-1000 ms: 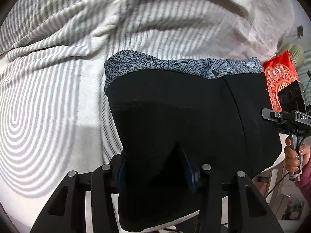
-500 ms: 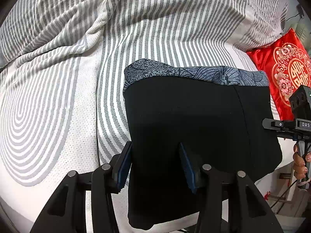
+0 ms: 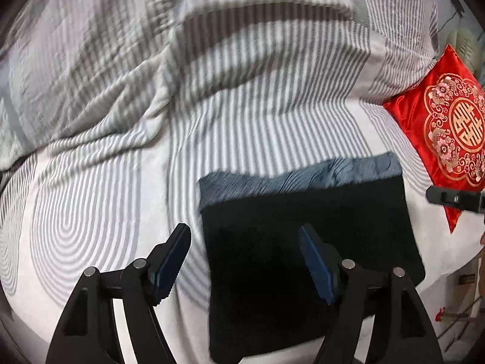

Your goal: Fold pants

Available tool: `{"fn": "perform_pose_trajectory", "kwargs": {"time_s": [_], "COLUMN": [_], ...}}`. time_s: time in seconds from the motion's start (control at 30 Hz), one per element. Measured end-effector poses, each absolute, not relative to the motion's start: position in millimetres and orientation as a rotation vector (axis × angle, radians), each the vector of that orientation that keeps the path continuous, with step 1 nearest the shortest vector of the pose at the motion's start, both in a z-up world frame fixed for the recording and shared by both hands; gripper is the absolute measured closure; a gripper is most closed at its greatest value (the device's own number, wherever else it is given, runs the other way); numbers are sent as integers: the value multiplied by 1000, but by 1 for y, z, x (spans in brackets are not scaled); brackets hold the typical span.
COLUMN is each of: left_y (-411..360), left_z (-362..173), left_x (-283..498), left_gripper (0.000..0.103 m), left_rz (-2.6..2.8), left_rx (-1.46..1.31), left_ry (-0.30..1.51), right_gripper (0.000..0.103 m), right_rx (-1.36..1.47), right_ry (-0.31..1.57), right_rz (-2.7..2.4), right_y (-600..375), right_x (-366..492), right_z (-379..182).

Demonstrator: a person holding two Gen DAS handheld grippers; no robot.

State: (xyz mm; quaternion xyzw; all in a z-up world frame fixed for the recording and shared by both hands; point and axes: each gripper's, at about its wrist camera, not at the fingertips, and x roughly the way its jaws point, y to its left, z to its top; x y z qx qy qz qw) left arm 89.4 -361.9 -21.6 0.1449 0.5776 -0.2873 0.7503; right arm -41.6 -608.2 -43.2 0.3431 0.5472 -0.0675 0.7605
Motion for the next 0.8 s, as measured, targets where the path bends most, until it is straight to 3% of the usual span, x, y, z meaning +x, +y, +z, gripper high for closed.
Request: {"fn": "perform_pose_trajectory", "kwargs": {"time_s": [0.2, 0.4, 0.63, 0.73, 0.77, 0.8], "left_y": [-395, -397, -403, -403, -401, -400], "left_z": [-45, -81, -84, -76, -72, -69], "left_x": [92, 88, 88, 85, 82, 79], "left_gripper": [29, 28, 27, 27, 27, 27], "left_rz": [-637, -623, -604, -578, -564, -556], "left_rx": [372, 434, 450, 462, 462, 463], "left_ry": [1286, 1312, 1324, 1352, 1368, 1376], "right_gripper": [37, 38, 36, 30, 21, 19], "right_rx": [707, 725, 671, 714, 724, 729], "right_ry": [1217, 1300, 1315, 1342, 1350, 1358], "right_rz": [-82, -60, -43, -60, -68, -80], "right_y": [-585, -582, -576, -578, -578, -577], "right_x": [-17, -15, -10, -9, -10, -11], "right_z": [-53, -101, -99, -93, -91, -89]}}
